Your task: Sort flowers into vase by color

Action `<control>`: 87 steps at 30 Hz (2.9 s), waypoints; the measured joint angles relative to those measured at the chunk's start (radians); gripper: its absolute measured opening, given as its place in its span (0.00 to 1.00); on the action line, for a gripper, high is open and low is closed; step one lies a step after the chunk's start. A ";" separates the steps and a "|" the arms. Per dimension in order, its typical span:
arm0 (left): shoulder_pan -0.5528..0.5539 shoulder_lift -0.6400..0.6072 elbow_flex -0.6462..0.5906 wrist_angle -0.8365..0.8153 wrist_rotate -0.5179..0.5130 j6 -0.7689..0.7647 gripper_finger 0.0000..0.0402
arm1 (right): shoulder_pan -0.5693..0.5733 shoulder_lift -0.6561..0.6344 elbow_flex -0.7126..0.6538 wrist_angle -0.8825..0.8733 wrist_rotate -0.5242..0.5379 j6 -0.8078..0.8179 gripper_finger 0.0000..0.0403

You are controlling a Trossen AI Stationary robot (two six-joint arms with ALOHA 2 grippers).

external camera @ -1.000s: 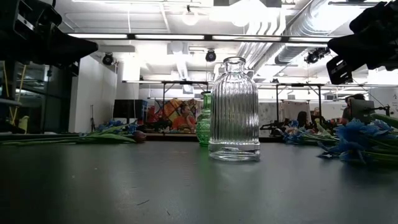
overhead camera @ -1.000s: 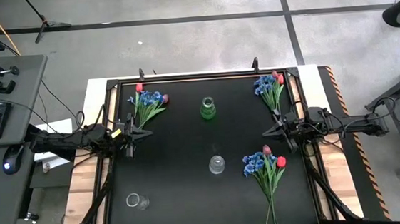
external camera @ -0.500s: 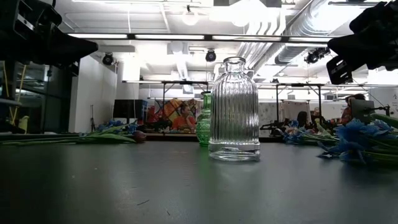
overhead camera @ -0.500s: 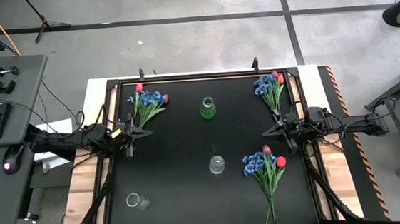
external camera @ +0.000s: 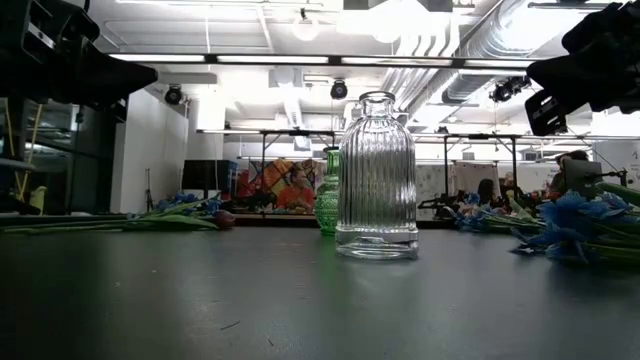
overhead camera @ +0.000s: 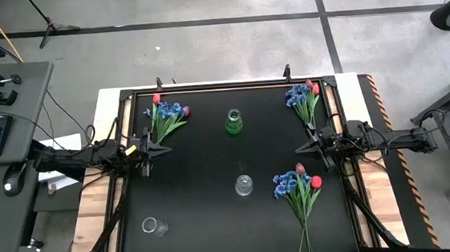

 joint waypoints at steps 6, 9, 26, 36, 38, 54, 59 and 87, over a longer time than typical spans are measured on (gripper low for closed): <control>0.000 0.000 0.000 0.000 0.000 0.000 0.00 | 0.000 0.000 0.000 0.000 0.000 0.000 0.00; 0.000 0.000 0.000 0.000 0.000 0.000 0.00 | 0.000 0.000 0.000 0.000 0.000 0.000 0.00; 0.000 0.000 0.000 0.000 0.000 0.000 0.00 | -0.003 0.004 0.001 0.665 0.714 0.598 0.00; 0.000 0.000 0.000 0.000 0.000 0.000 0.00 | -0.120 0.346 0.425 0.055 0.729 0.531 0.00; 0.000 0.000 0.000 0.000 0.000 0.000 0.00 | -0.212 0.466 0.588 -0.320 0.722 0.606 0.00; 0.000 0.000 0.000 0.000 0.000 0.000 0.00 | -0.820 1.227 0.808 -0.944 0.404 0.510 0.39; 0.000 0.000 0.000 0.000 0.000 0.000 0.00 | -0.876 1.346 0.808 -0.937 0.410 0.524 0.52; 0.000 0.000 0.000 0.000 0.000 0.000 0.00 | -0.947 1.395 0.843 -1.054 0.406 0.304 0.03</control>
